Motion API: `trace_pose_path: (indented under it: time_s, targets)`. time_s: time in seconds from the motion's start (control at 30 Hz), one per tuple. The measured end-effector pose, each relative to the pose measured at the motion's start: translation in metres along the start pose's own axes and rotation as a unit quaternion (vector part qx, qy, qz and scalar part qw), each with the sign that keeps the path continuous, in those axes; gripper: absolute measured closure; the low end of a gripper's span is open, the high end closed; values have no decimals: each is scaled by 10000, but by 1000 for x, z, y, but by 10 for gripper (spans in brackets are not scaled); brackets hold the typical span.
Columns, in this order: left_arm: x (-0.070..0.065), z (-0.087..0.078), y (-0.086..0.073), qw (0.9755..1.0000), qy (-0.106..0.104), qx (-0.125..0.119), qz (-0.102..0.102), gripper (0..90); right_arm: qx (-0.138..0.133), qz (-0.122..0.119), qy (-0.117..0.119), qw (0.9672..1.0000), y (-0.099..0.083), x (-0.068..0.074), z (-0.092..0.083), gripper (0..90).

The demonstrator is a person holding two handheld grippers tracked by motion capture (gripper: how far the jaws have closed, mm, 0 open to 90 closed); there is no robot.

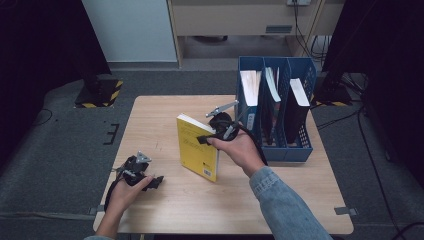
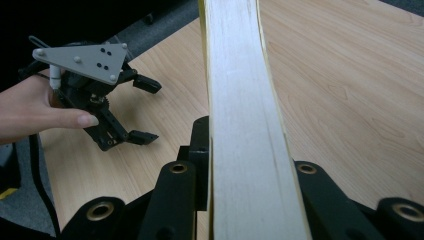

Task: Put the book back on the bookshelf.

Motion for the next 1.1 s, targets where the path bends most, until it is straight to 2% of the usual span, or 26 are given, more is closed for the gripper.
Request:
trace_pose_path:
  time_s: [0.23, 0.6, 0.8, 1.1]
  targets:
    - [-1, -1, 2, 10000, -37, -75, 42, 50, -89, 8, 3, 10000, -1, -1, -9, 745]
    - [-2, 3, -2, 9999, -55, 108, 51, 37, -295, 66, -36, 9995, -14, -3, -28, 745]
    - [-2, 5, -3, 9999, -86, 90, -44, 22, -398, 86, -60, 9992, -18, -6, -37, 744]
    - [-3, 6, -4, 9999, -94, 32, -52, 0, -482, 142, -75, 9987, -23, -5, -48, 744]
Point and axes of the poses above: each handheld gripper's, and its own axes: z roughly forward along the jaws, y roughly out of its top, x roughly to its left, the point moved 4 cm from there along z, roughly forward along the jaws, and after that the axes turned 5 degrees about y, right-handed, at the moved point
